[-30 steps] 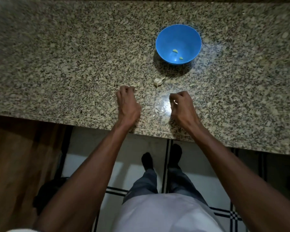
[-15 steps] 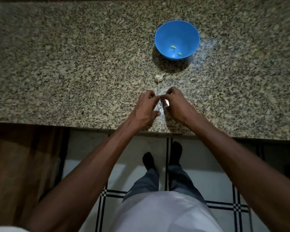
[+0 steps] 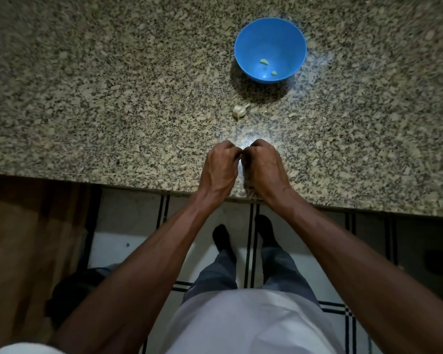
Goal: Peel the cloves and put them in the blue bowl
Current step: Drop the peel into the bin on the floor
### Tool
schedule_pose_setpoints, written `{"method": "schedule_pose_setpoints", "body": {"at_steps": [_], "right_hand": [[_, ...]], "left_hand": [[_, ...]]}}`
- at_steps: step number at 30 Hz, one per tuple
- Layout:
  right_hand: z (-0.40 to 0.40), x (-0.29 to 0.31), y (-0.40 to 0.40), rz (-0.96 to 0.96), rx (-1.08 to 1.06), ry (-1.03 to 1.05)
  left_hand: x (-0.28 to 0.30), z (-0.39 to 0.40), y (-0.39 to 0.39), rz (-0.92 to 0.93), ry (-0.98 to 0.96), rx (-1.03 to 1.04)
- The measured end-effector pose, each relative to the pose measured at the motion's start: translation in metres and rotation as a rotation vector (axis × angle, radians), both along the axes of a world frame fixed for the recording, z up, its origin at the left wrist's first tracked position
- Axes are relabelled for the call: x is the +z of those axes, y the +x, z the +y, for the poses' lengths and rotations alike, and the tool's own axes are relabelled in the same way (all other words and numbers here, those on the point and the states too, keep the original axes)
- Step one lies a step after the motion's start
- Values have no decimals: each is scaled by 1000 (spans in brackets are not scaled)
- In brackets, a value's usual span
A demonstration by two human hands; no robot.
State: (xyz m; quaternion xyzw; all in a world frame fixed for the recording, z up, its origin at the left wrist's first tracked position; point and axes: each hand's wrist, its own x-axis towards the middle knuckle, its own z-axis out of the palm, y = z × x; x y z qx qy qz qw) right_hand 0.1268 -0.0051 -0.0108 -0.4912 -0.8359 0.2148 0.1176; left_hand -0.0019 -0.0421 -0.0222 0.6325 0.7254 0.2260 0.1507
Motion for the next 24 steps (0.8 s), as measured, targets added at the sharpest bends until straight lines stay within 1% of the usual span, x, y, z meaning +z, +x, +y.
{"method": "schedule_pose_setpoints", "body": {"at_steps": [2, 4, 6, 8, 10, 12, 15, 17, 18, 20, 24], "right_hand": [[3, -2, 2, 8, 5, -1], [7, -2, 2, 40, 16, -22], [12, 3, 1, 156, -39, -131], [18, 9, -3, 291, -141, -342], [25, 16, -12, 458, -206, -608], [26, 24, -32, 605, -177, -839], [12, 38, -78, 713, -34, -1083], [-13, 44, -117, 723, 77, -1216], [-29, 45, -136, 698, 116, -1275], [-69, 43, -175, 625, 192, -1334], [-165, 32, -249, 487, 350, -1364]], "left_hand": [[1, -4, 6, -16, 22, 50], [4, -5, 13, -34, -2, 104], [6, -4, 19, -134, -55, 208], [9, -2, 16, -319, -113, 414], [12, -6, 0, -592, -135, 641], [16, -19, -20, -849, -100, 812], [26, -52, -53, -1093, 80, 988], [33, -84, -77, -1238, 226, 1074], [36, -104, -89, -1298, 297, 1114], [41, -150, -112, -1333, 414, 1203], [46, -259, -155, -1357, 587, 1383]]}}
